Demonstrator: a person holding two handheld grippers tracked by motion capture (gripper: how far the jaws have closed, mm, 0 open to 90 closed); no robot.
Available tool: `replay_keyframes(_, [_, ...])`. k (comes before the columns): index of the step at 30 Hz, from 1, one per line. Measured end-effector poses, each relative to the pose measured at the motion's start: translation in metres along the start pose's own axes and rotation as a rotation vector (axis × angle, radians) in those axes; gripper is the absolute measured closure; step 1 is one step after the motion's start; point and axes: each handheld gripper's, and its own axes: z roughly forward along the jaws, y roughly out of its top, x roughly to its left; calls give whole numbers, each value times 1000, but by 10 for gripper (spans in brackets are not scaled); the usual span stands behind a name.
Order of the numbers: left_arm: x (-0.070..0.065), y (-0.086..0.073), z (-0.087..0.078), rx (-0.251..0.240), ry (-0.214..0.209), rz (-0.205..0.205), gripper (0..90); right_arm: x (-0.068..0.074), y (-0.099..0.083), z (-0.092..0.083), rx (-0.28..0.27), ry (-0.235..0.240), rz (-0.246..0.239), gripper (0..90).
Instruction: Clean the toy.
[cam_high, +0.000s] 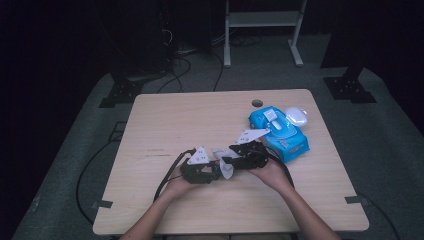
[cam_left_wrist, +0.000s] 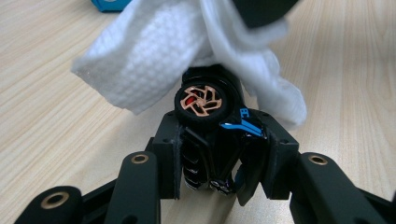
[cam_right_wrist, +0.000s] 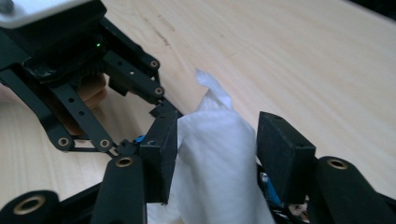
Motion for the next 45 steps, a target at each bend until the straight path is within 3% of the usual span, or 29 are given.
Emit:
replay_keyframes(4, [0,0,0,-1,-5,-4,575,3,0,-5,-27,-19,-20,590])
replay_keyframes(7, [0,0,0,0,-2,0,575,6,-3,4,2,-11,-32,657])
replay_keyframes(11, [0,0,0,0,-5,-13,577,12,-8,13,8,-46,-66,802])
replay_keyframes(16, [0,0,0,-3,-1,-5,577,1,-10,8,19,-79,-21,832])
replay_keyframes(18, [0,0,1,-4,-1,-7,577,-2,-11,8,12,-57,16,837])
replay_keyframes(21, [0,0,1,-4,-3,-12,577,7,-8,13,-5,13,46,838])
replay_keyframes(24, [0,0,1,-2,9,-5,577,23,-2,22,-11,80,27,838])
replay_keyframes(26, [0,0,0,-3,12,-9,578,29,1,23,-8,45,-21,837])
replay_keyframes(29, [1,0,0,-3,12,-8,579,18,-3,18,0,-33,-24,838])
replay_keyframes(32, [1,0,0,-6,11,-4,578,-3,-11,7,-2,-105,27,837])
replay_keyframes(35, [1,0,0,-2,11,1,578,-16,-17,-2,2,-179,46,837])
replay_keyframes(37, [1,0,0,-2,11,4,578,-24,-20,-6,0,-194,61,837])
replay_keyframes(40, [1,0,0,-2,9,4,578,-21,-20,-6,-4,-182,68,837])
replay_keyframes(42, [1,0,0,-3,9,-11,578,-13,-17,-2,-13,-123,63,837])
replay_keyframes(44, [1,1,2,-5,12,-11,578,-2,-13,8,-18,-28,52,835])
replay_keyframes(45, [1,1,1,-1,11,-16,578,3,-12,13,-12,-7,40,834])
